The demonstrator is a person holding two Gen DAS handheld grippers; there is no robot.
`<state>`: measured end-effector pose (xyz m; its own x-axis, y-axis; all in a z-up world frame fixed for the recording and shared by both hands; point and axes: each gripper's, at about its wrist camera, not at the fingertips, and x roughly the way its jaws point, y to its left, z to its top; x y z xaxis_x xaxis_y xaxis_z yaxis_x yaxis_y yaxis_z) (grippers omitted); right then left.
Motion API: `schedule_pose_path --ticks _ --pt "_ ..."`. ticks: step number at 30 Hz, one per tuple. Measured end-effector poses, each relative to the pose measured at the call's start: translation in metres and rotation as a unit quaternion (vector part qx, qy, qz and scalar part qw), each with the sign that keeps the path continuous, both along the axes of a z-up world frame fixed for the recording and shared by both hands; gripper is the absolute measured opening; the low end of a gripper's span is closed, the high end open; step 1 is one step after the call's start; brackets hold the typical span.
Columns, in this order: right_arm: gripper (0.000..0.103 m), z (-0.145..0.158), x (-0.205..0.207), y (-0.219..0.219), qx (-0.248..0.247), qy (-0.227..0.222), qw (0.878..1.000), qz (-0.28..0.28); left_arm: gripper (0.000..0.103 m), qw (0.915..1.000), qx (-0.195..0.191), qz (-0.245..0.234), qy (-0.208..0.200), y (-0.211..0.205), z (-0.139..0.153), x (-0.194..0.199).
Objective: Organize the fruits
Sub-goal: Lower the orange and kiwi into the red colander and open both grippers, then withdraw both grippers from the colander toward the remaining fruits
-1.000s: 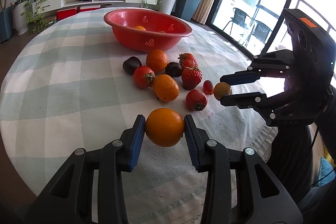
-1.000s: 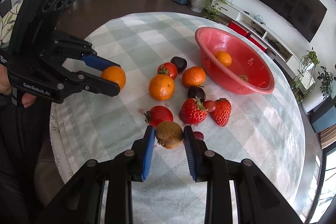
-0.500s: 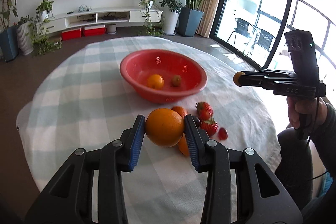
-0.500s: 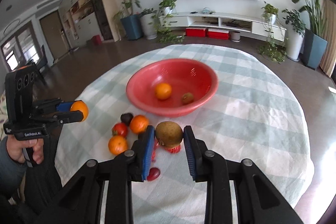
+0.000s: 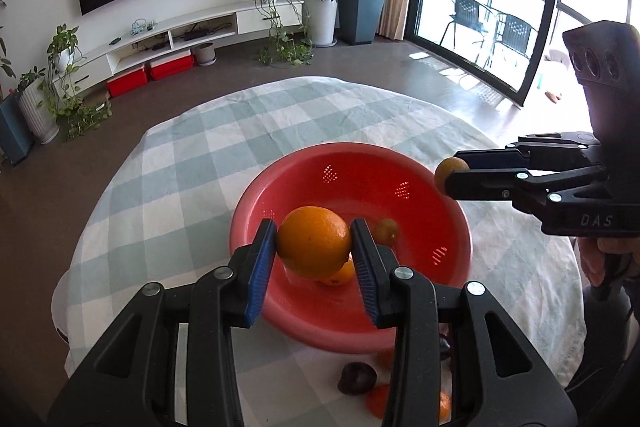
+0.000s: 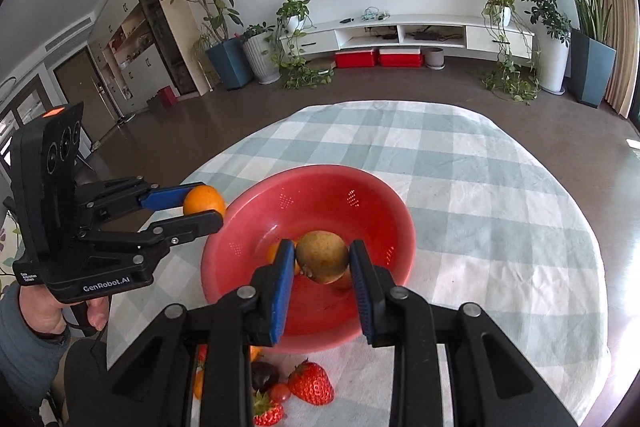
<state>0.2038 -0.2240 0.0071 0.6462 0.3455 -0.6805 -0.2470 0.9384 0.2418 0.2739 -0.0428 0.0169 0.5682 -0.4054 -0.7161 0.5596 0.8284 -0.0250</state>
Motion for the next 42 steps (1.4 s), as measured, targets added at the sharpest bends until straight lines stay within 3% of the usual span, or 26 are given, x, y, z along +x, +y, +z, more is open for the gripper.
schedule_pose_path --ticks 12,23,28,31,37,42 --pt "0.031 -0.047 0.045 0.03 -0.103 0.036 0.994 0.022 0.036 0.9985 0.038 -0.003 0.04 -0.021 -0.054 0.035" --pt "0.031 -0.07 0.053 0.042 -0.172 0.041 0.984 0.03 0.036 0.9977 0.056 -0.004 0.038 -0.028 -0.066 0.047" --pt "0.032 -0.07 0.053 0.043 -0.175 0.038 0.983 0.027 0.036 0.9976 0.059 -0.001 0.036 -0.03 -0.068 0.048" --pt "0.038 -0.069 0.053 0.044 -0.174 0.037 0.984 0.029 0.043 0.9975 0.063 -0.002 0.033 -0.031 -0.067 0.049" --pt "0.039 -0.065 0.05 0.043 -0.178 0.033 0.983 0.022 0.047 0.9975 0.064 -0.003 0.031 -0.03 -0.066 0.049" --pt "0.048 -0.054 0.042 0.036 -0.173 0.021 0.985 0.006 0.063 0.9984 0.053 0.007 0.016 -0.025 -0.054 0.043"
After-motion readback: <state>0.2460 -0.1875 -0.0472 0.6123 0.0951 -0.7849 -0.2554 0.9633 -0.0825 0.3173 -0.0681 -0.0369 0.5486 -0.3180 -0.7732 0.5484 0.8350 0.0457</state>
